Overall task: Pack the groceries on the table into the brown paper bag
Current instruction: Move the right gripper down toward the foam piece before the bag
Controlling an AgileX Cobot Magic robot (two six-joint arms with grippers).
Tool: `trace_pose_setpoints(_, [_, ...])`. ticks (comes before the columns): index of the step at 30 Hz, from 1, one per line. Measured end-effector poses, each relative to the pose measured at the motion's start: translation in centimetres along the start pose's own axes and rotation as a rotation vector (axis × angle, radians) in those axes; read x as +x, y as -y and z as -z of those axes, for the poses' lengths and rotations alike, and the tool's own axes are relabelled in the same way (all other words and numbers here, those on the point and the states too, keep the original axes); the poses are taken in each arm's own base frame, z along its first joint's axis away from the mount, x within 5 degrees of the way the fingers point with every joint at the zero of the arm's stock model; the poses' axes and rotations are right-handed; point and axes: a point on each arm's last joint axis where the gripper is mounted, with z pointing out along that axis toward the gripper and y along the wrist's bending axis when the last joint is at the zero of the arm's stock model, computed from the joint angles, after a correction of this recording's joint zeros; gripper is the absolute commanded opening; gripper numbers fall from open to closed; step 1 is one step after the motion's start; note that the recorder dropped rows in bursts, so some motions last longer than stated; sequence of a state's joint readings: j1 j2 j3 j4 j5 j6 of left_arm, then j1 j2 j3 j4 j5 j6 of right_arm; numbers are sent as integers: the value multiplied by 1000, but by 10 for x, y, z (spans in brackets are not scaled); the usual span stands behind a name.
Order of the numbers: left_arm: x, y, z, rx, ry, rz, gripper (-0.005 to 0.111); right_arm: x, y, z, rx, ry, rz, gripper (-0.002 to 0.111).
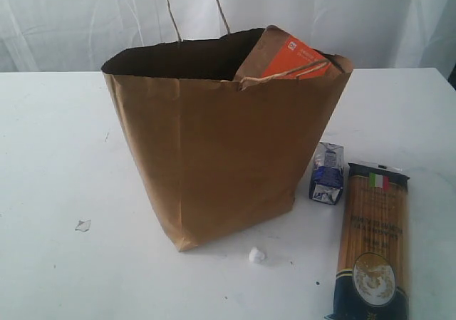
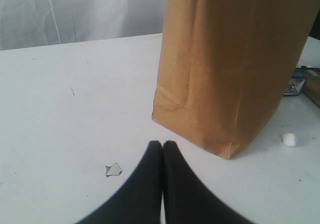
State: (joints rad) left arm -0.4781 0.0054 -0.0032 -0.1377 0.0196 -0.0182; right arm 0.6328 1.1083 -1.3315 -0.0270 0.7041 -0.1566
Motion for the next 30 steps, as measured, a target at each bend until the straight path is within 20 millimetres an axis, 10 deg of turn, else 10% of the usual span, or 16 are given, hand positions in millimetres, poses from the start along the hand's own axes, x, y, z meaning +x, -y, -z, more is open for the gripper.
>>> trace_pose_setpoints(9, [0,0,0,0,0,0,0,40,-6,49,3,-21,-25,0])
trace_pose_setpoints(17, [0,0,0,0,0,0,0,85,-13,84,-4,-57,-45,0])
trace_pose_setpoints(30, [0,0,0,0,0,0,0,159,-38,70,-154,-341,-133,0])
